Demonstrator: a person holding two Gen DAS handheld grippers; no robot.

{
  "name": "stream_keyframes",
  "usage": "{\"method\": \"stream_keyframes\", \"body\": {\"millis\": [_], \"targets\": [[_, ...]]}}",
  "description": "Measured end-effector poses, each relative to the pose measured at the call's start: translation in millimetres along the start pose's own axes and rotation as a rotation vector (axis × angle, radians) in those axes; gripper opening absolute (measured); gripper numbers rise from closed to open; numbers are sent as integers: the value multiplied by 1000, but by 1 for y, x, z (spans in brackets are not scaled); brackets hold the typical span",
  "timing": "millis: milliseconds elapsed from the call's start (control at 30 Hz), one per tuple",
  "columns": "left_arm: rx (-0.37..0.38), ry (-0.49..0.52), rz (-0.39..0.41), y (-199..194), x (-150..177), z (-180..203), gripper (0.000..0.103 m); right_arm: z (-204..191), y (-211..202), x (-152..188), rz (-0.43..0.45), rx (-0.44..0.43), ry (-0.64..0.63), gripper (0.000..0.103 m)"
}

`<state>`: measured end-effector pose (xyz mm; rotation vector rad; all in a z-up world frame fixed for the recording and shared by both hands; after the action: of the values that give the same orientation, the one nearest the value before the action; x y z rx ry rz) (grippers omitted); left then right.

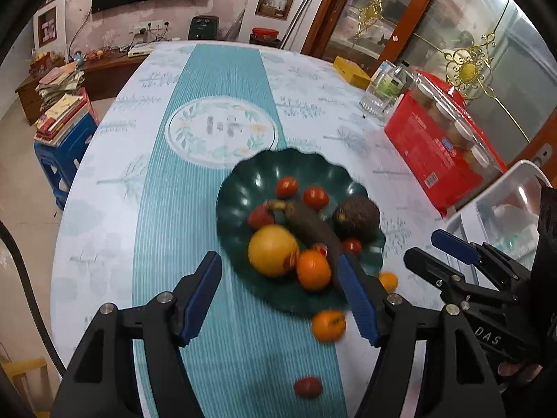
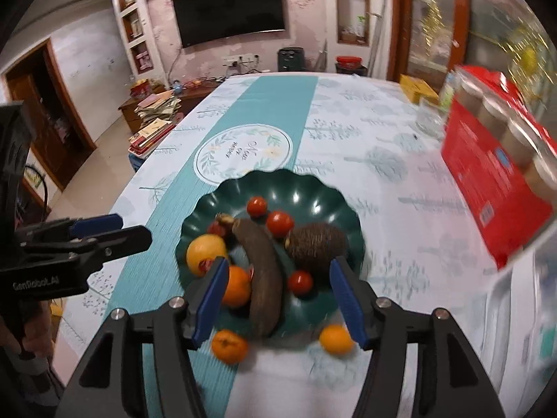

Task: Organize fruits
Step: 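Grasp the red lychee with the left tool while the right tool grasps the small orange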

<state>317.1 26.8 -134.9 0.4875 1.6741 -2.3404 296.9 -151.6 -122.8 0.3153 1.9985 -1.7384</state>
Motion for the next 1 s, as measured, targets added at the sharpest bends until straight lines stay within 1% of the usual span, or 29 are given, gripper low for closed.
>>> {"method": "stream_keyframes", "body": {"millis": [133,267,367,467,567,700,833,1000], "targets": [[5,11,-26,-8,25,-6,68,-2,-9,23,-7,8,70,62],[-25,32,-52,-15,50,-15,68,-3,-14,49,-26,-9,170,62],[-32,40,-71,-17,66,-22,68,-3,-15,66,-39,-19,235,62],[-44,52,-88,-19,81,-26,68,-5,-16,81,-55,-19,272,62],[-43,57,-110,-20,94,-27,68,-7,-14,95,-78,1,294,62],[-27,59,-120,-22,106,-24,68,-9,-7,110,-115,-3,318,62],[-29,60,-131,-20,114,-17,68,-12,2,121,-142,-7,303,62],[-40,29,-139,-17,120,-10,68,-8,9,128,-166,-5,283,62]]}}
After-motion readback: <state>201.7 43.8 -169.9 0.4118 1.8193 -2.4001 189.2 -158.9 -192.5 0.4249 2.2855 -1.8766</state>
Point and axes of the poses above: each gripper's, at about its wrist camera, not at the fingertips, and y roughly the way its jaws point, z to its right, x to its underside, the point moved 5 cm from there along y, roughly the way its jaws point, and after that the axes turned 8 degrees about -z, right-handed, at the moved point
